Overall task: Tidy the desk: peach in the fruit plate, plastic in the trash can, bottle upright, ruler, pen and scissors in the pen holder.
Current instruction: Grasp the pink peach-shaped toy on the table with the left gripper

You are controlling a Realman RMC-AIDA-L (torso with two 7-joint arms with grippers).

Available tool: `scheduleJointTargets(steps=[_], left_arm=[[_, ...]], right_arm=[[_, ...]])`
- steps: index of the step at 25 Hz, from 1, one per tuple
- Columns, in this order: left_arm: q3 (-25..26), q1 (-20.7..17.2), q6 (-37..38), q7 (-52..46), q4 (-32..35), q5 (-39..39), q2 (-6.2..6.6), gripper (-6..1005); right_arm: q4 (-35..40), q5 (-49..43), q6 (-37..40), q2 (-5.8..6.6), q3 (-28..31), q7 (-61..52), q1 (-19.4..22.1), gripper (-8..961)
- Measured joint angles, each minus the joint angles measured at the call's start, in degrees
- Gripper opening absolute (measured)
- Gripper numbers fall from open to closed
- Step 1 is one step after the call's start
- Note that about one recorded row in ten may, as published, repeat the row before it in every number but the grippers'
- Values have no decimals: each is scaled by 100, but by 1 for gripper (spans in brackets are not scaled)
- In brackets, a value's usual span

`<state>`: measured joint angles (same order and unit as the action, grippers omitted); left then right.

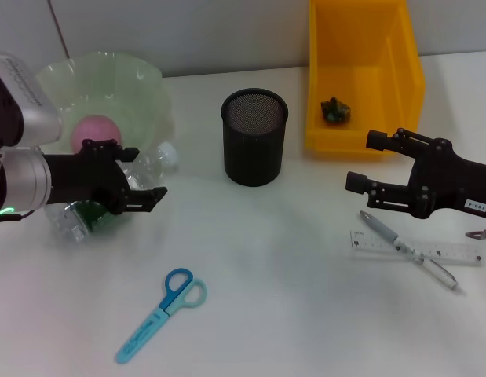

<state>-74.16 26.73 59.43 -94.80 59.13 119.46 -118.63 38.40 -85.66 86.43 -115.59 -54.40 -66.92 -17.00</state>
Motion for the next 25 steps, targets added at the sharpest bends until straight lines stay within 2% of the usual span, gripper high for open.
scheduleJointTargets(steps=[8,13,15,22,25], left_arm=[[-3,28,-45,-124,61,88,6,807],[13,100,-152,-399,106,460,5,807],[-26,258,-190,-724,64,906,-4,807],[-307,371,334,-1197,246,1262,8,807],[-492,235,721,-1426,814,1501,-7,806]], right_arm=[[0,-89,4,2,0,-47,-5,841],[16,-100,10,4,-5,-110,-23,841],[26,-129,11,8,-5,-128,-29,841],[58,-233,29,10,0,-203,-41,841],[61,-233,41,11,1,-209,-40,841]])
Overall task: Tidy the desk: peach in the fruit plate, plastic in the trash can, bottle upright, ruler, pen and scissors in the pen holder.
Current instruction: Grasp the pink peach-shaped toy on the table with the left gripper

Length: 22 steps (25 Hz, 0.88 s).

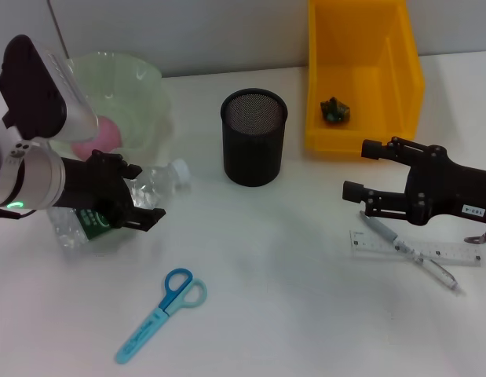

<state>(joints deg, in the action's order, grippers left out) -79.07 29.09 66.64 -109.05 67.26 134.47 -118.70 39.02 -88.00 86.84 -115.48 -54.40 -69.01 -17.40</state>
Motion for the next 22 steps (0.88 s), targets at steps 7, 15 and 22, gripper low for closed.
scheduleJointTargets(steps=[7,15,22], left_arm=[[-277,-250,-88,-42,692,-10,-7,806],[-302,428,-250,-1,-137,62,-5,806],[-288,630,-408,-45,-393,161,-9,807]], right_arm=[[18,-7,-2,0,-1,-7,-38,841],[13,-7,10,-7,-1,-7,-53,841],[8,-16,10,-10,-1,-7,-60,841]])
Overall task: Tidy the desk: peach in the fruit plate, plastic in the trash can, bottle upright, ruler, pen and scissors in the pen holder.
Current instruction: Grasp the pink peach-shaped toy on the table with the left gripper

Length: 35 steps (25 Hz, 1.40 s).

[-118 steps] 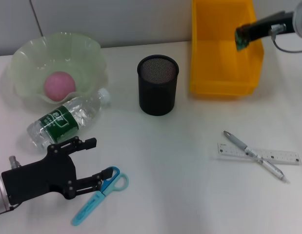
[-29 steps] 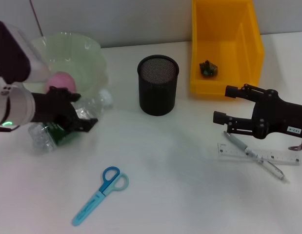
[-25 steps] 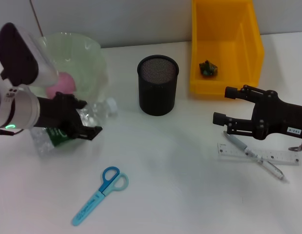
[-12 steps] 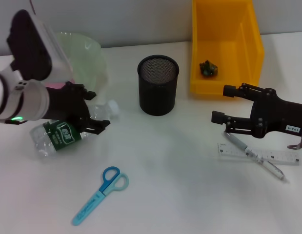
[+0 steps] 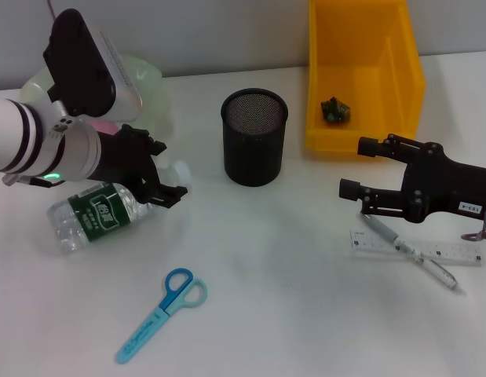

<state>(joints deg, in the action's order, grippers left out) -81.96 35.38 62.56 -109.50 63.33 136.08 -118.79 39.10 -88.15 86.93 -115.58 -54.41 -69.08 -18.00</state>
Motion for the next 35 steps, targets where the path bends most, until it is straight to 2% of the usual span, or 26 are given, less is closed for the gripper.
scheduleJointTargets(steps=[7,11,12,14,20,23,35], left_arm=[[-3,278,-171,0,-395,78,-4,806],[-3,278,-171,0,-395,78,-4,807],[31,471,-196,3,-717,98,-5,807],[44,532,-244,8,-815,103,-4,805],[48,560,-295,19,-865,105,-4,799],[17,694,-430,-148,-1072,473,-21,796],[0,779,-425,-125,-1228,490,-31,784]], right_arm=[[10,-5,-1,6,-4,0,-1,841],[11,-46,-1,8,0,-16,5,841],[11,-60,-2,9,0,-28,6,841],[11,-65,-2,9,1,-31,6,841],[10,-78,-1,9,1,-33,10,841],[9,-80,4,9,0,-35,16,841],[7,-80,8,3,-45,-35,49,840]])
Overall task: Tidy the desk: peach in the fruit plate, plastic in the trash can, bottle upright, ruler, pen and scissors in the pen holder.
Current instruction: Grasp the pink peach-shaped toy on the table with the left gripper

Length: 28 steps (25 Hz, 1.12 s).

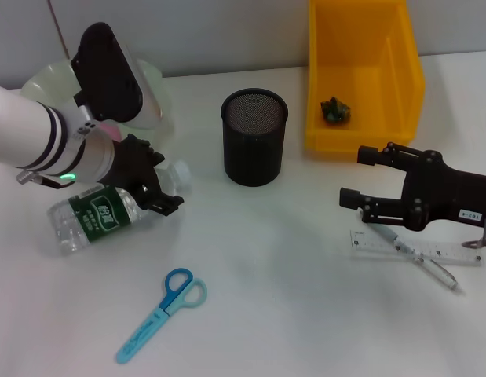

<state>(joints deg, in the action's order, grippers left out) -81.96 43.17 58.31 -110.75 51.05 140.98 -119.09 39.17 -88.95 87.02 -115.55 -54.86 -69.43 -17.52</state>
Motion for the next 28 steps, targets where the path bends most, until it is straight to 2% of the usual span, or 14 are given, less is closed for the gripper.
scheduleJointTargets(steps=[5,8,28], left_arm=[[0,0,0,0,0,0,0,779],[3,171,-2,39,-284,-7,0,776],[-6,264,-29,120,-491,0,0,757]], right_arm=[[-2,0,0,-2,-8,0,1,840],[-25,0,0,0,-8,0,-7,840],[-15,-127,-3,-10,46,-18,-72,840]])
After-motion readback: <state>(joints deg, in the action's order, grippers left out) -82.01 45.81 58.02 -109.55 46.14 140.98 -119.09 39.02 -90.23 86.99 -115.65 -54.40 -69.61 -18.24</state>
